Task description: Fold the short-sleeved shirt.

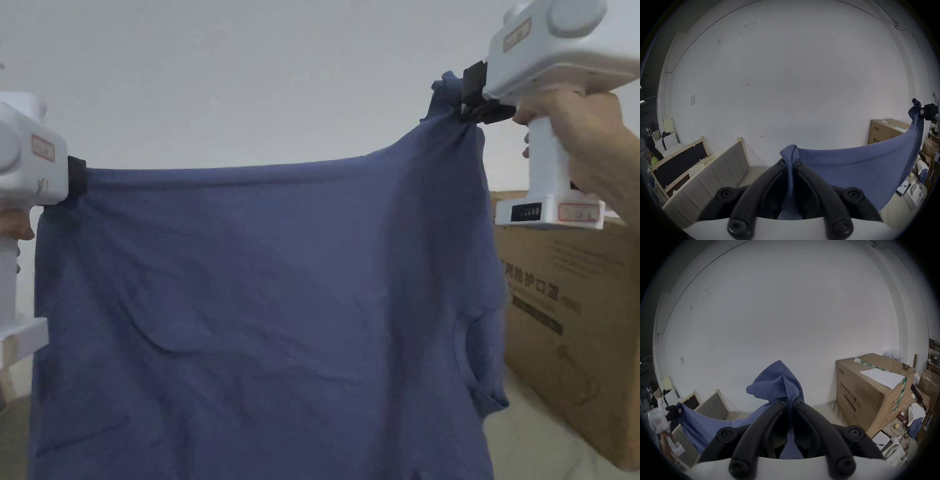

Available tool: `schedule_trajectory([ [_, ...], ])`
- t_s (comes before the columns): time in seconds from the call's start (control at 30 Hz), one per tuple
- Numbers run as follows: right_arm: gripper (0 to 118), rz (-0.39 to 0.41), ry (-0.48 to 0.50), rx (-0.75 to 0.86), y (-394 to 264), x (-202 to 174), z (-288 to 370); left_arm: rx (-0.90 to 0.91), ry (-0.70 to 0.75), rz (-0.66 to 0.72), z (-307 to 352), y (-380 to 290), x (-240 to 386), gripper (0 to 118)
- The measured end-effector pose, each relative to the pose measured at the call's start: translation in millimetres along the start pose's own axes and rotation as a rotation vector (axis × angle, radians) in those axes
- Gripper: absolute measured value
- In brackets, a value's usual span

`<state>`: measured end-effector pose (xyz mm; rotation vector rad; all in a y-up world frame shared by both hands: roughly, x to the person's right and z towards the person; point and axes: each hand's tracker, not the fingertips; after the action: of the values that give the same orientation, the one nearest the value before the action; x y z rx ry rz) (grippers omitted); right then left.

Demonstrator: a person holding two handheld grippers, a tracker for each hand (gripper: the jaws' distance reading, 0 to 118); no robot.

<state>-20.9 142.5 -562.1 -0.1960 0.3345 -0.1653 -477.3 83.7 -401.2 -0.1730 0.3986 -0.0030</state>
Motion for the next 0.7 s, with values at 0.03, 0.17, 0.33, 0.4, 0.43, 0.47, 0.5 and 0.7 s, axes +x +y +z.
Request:
schedule_trajectory([
  [0.03, 5, 0.007, -0.014, 0.011, 9.7, -4.4, -2.0, 0.014, -0.003, 0.017, -5.0, 6.9, -1.5, 4],
  [0.17, 5, 0.028, -0.004, 0.053, 43.5, -17.0, -1.7, 0.052, 0.042, 0.001, -17.8, 30.4, 1.7, 4],
  [0.33, 5, 0.045, -0.007, 0.104, 47.6, -27.1, 7.5, 0.088, 0.04, 0.025, -28.8, 35.3, -1.0, 4],
  [0.4, 5, 0.078, 0.0, 0.075, 34.0, -28.0, 1.3, 0.096, 0.08, -0.006, -36.9, 24.4, 0.8, 4],
  [0.43, 5, 0.098, -0.006, 0.048, 24.3, -27.3, -4.1, 0.091, 0.093, -0.022, -41.2, 15.9, 1.1, 4],
  [0.47, 5, 0.108, -0.008, 0.032, 11.6, -25.9, -10.1, 0.093, 0.09, -0.008, -46.7, 5.5, 1.5, 4],
  [0.5, 5, 0.118, -0.006, 0.013, -3.0, -23.8, -17.4, 0.083, 0.089, -0.006, -53.2, -5.7, 1.1, 4],
  [0.7, 5, 0.151, -0.015, -0.184, -118.2, -2.6, -87.9, -0.123, 0.091, -0.038, -101.2, -121.2, 6.4, 4],
])
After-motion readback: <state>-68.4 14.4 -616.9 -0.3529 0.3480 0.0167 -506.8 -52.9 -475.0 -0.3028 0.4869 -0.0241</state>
